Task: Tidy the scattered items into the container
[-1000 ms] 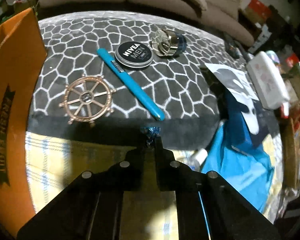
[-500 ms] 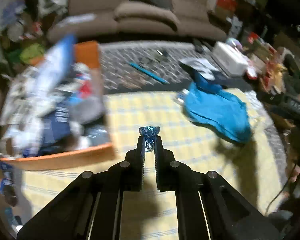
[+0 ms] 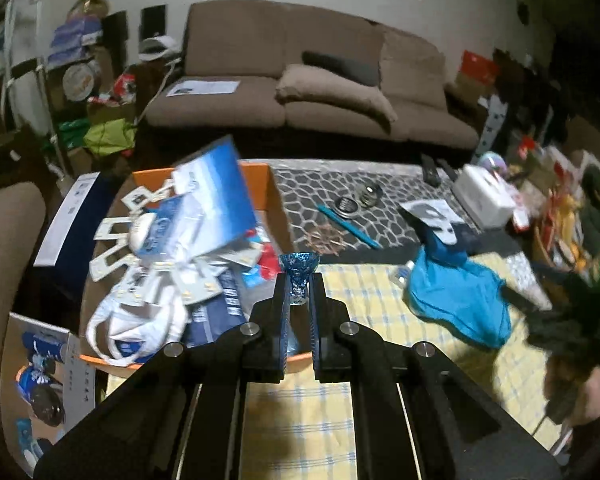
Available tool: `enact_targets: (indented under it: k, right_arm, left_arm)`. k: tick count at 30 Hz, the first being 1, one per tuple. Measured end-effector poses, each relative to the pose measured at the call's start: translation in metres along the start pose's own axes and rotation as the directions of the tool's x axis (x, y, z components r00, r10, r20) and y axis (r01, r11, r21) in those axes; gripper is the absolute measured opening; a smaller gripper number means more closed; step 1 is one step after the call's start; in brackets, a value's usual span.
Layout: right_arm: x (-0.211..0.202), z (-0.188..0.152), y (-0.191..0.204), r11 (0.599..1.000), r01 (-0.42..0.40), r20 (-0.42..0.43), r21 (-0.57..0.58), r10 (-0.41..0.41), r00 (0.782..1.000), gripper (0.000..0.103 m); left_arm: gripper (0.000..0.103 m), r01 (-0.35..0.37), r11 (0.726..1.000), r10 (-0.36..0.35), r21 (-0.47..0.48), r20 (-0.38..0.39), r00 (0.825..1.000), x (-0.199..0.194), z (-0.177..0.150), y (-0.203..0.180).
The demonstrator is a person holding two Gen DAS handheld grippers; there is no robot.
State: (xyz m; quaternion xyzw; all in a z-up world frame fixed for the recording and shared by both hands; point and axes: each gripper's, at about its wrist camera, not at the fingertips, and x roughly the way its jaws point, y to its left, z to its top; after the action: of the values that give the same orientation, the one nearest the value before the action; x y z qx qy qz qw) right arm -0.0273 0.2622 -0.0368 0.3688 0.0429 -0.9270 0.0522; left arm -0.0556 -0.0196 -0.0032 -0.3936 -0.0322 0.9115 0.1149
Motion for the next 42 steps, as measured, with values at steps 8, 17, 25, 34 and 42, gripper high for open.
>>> enact_targets:
  k: [8, 17, 25, 34, 42]
  right_arm:
    - [0.141, 0.055, 0.042, 0.948, -0.121, -0.439, -0.294, -0.021, 0.898, 0.102]
    - [0.219, 0.044, 0.035, 0.946, -0.113, -0.589, -0.305, -0.094, 0.803, 0.101]
    - [0.224, 0.023, 0.020, 0.966, -0.095, -0.622, -0.239, -0.077, 0.779, 0.079]
    - [0.175, 0.031, 0.026, 0.970, -0.095, -0.568, -0.225, -0.052, 0.821, 0.021]
    - [0.179, 0.047, 0.034, 0.927, -0.064, -0.560, -0.370, -0.167, 0.812, 0.077]
  left_arm:
    - [0.008, -0.056, 0.993, 0.055, -0.107, -0.011, 0.998, 0.005, 0.011, 0.045]
    - [0.008, -0.079, 0.987, 0.077, -0.141, -0.024, 0.997, 0.008, 0.014, 0.056]
    - [0.008, -0.105, 0.984, 0.105, -0.145, -0.011, 0.994, 0.006, 0.017, 0.058]
    - [0.008, -0.118, 0.982, 0.117, -0.146, -0.016, 0.993, 0.010, 0.016, 0.056]
    - [0.008, -0.128, 0.978, 0.126, -0.167, -0.023, 0.992, 0.010, 0.016, 0.065]
